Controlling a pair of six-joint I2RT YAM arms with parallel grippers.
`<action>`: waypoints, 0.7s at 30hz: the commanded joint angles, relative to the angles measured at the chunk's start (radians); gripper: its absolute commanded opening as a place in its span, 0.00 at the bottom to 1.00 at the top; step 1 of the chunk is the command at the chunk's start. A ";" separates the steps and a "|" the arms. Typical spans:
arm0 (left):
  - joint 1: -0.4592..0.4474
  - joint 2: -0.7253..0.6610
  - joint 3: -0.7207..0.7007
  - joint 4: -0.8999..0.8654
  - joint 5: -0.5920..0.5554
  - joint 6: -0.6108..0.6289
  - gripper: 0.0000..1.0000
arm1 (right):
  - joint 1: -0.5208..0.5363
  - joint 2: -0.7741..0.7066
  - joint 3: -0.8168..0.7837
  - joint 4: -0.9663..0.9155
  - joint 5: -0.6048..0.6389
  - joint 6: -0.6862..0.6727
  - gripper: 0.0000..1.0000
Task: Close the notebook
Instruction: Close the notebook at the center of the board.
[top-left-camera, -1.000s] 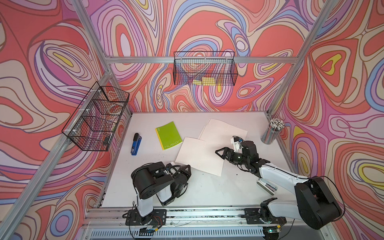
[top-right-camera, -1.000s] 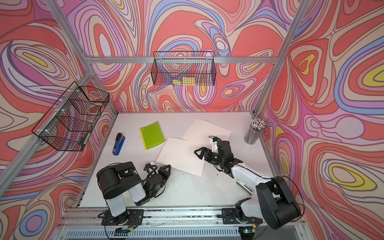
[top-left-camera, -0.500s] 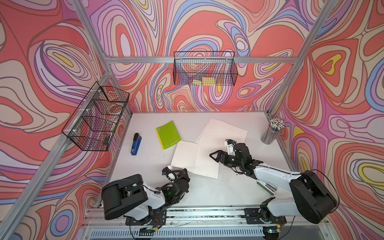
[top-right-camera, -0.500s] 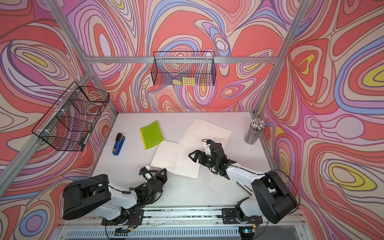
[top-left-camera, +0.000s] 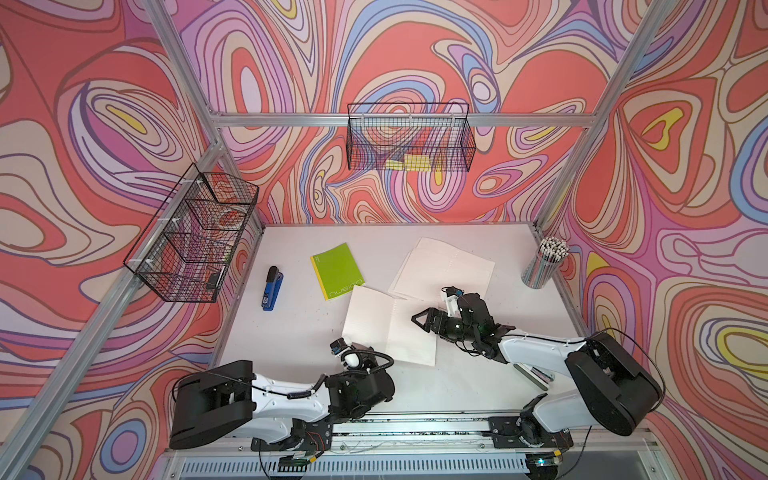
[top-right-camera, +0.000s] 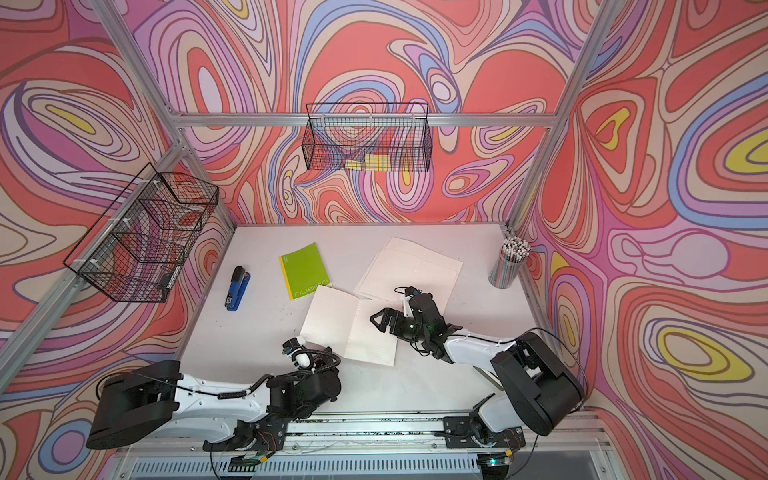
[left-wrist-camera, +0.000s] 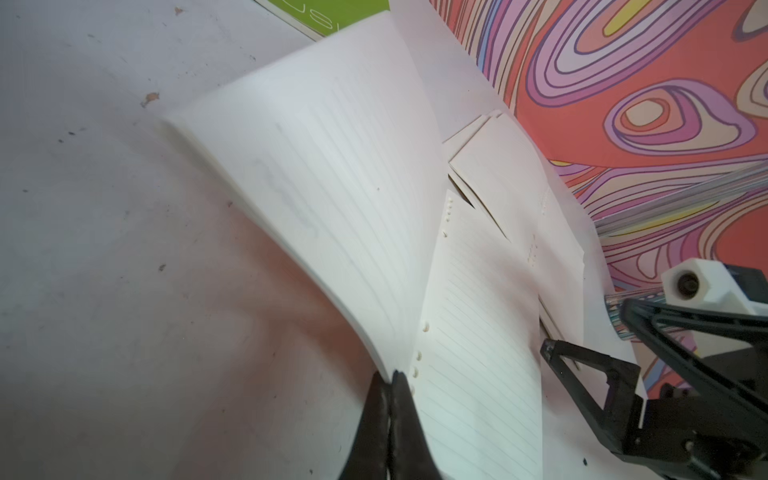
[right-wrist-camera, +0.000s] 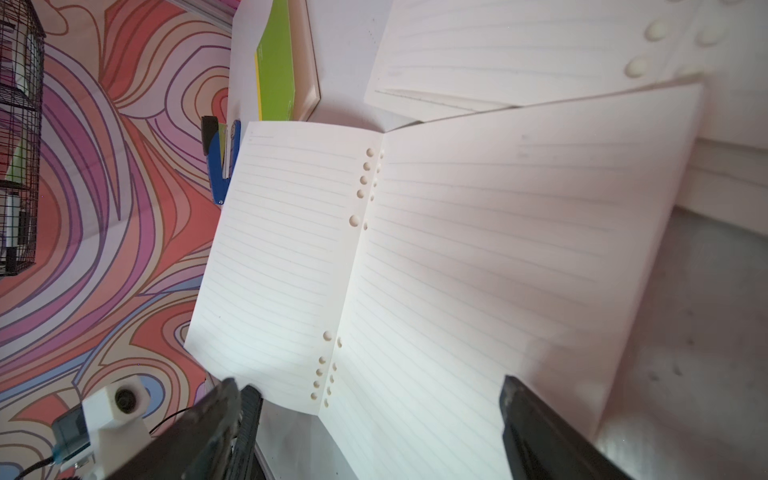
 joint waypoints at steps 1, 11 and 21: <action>-0.029 0.018 0.049 -0.111 -0.071 -0.045 0.00 | 0.007 -0.027 -0.029 0.003 0.024 0.004 0.99; -0.139 0.046 0.170 -0.336 -0.168 -0.092 0.00 | 0.010 0.009 -0.070 0.055 0.019 -0.017 0.98; -0.205 0.139 0.363 -0.651 -0.213 -0.103 0.00 | 0.010 0.134 -0.098 0.208 -0.005 -0.021 0.98</action>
